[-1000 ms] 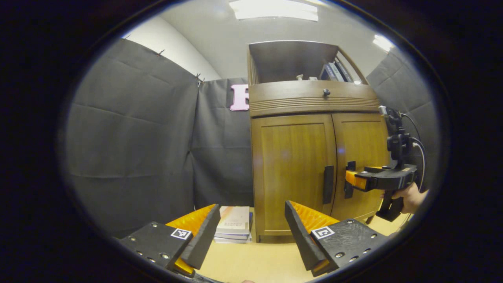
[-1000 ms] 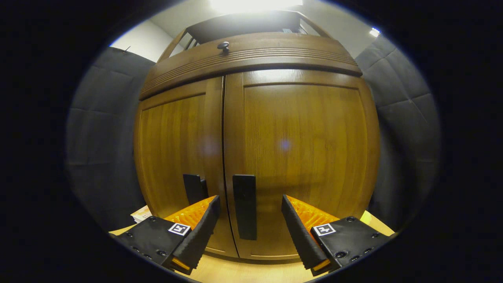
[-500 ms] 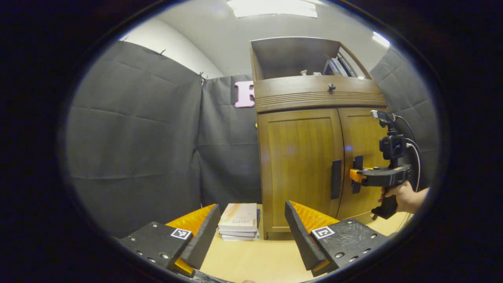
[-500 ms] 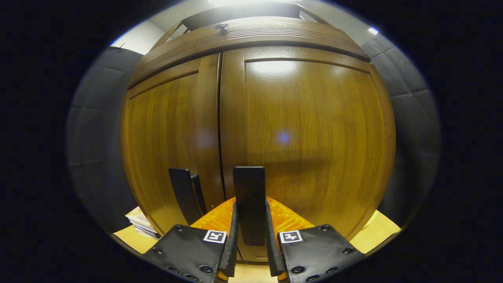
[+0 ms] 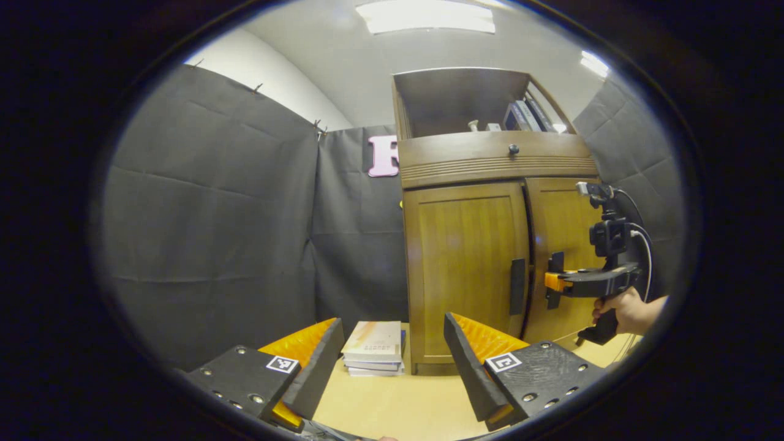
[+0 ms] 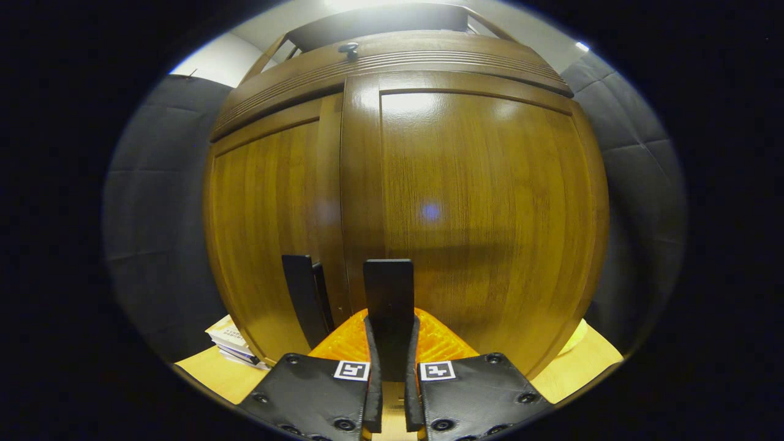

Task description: Open the right door of the double-door shoe cabinet with the right hand, and open the left door with the left hand.

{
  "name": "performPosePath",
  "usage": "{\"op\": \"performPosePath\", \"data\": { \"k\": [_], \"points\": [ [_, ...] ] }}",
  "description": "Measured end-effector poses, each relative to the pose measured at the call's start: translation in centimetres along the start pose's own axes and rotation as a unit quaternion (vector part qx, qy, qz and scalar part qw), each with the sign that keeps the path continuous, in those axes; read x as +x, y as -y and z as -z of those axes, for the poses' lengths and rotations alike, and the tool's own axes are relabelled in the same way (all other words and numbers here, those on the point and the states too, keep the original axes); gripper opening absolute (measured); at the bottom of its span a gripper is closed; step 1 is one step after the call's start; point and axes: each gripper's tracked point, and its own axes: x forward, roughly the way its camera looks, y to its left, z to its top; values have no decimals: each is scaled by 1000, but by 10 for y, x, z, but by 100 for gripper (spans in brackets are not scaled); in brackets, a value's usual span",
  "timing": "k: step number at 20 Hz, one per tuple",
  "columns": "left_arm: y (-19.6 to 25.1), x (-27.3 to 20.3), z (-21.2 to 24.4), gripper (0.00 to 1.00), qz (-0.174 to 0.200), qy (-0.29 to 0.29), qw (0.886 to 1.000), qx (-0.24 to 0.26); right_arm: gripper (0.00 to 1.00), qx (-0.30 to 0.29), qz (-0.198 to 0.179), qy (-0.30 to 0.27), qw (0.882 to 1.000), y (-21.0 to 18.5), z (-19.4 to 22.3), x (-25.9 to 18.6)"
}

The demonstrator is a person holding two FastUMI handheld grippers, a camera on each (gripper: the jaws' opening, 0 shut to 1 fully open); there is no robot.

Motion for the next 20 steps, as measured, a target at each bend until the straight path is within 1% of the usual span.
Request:
{"op": "performPosePath", "data": {
  "k": [3, 6, 9, 14, 20],
  "points": [
    [4, -12, -2, 95, 9, 4, 1000, -3, 12, 7, -13, -2, 1000, 1, 2, -20],
    [9, -28, -3, 95, 18, 11, 1000, -5, 12, 8, -17, -2, 1000, 5, 4, -42],
    [11, -43, -6, 95, 27, 14, 1000, -1, 12, 9, -11, -1, 1000, 11, 5, -63],
    [13, -47, -8, 95, 43, 18, 999, -10, 12, 12, 13, -3, 1000, 24, 9, -93],
    [19, -55, -15, 95, 71, 28, 997, -26, 12, 13, 27, -10, 999, 42, 10, -121]
  ]
}}
